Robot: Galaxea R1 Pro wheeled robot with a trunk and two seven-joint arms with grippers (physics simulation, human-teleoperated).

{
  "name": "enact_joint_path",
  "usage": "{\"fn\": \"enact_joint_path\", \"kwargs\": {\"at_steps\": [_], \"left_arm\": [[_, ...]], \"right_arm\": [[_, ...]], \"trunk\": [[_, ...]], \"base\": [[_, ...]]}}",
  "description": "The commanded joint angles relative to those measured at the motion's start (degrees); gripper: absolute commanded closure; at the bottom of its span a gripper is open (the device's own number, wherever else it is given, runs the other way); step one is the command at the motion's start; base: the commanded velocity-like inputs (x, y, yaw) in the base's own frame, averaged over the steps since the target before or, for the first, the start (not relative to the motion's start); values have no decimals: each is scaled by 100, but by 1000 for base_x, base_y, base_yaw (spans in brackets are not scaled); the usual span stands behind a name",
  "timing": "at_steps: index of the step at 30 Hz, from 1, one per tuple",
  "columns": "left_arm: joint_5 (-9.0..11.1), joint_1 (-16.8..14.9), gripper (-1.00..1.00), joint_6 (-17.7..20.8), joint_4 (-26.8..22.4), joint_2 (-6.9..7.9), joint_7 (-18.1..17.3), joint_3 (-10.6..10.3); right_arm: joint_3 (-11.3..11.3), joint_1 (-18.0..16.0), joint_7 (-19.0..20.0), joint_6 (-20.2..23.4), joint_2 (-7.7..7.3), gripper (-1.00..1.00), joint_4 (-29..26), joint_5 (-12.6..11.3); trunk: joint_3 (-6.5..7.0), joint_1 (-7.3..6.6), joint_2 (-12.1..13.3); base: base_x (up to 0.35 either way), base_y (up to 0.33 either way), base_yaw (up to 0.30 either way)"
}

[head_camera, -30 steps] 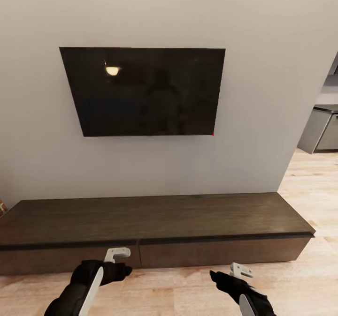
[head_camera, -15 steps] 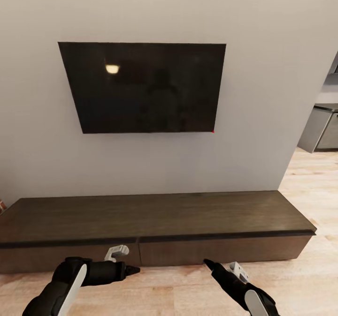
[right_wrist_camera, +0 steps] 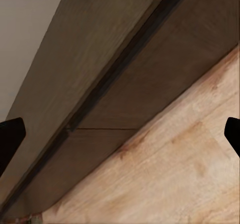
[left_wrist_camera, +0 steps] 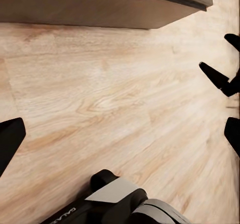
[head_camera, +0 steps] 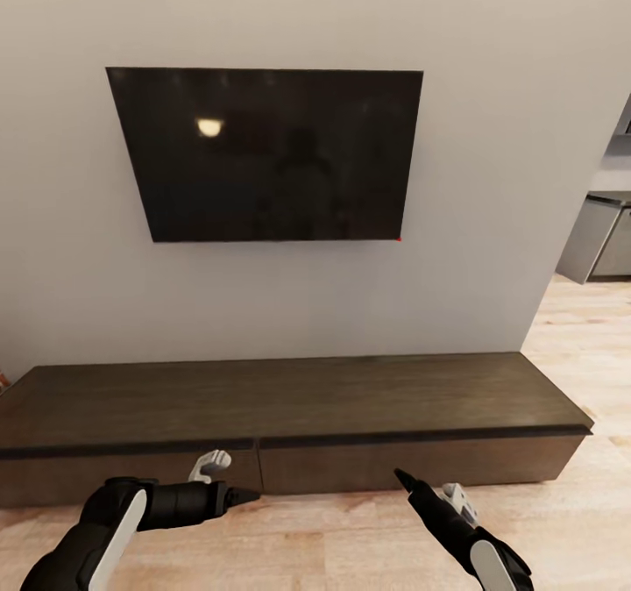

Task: Place each of the two pumpkins and all three candles from the living room inside a cabinet in the living room (use any cabinet), then make sure every cabinet is closed, and position the cauldron so it is next to a table in the living room.

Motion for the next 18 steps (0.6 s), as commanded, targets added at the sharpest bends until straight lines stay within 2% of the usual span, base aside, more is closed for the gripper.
{"fn": "enact_joint_path", "kwargs": {"at_steps": [1, 4, 12, 15, 18], "left_arm": [[31, -3, -100, 20, 2, 2, -28, 3], [226, -4, -100, 22, 14, 7, -34, 4], [653, -4, -100, 29, 29, 15, -170, 10], [755, -3, -100, 29, 44, 104, -300, 10], [828, -3, -100, 29, 90, 218, -541, -8]], "right_arm": [[-14, -3, 56, 33, 2, -100, -2, -24], [-33, -3, 219, 31, 10, -100, -3, -28], [-118, -2, 291, -70, 22, -100, 18, -2], [-127, -4, 296, -238, 24, -100, 4, -17], [-124, -4, 298, -599, 33, -100, 66, -37]], "trunk": [[-24, 22, -44], [-78, 88, -165], [-222, 264, -486], [-275, 330, -606], [-329, 396, -726]], "base": [[0, 0, 0], [0, 0, 0], [0, 0, 0], [0, 0, 0], [0, 0, 0]]}}
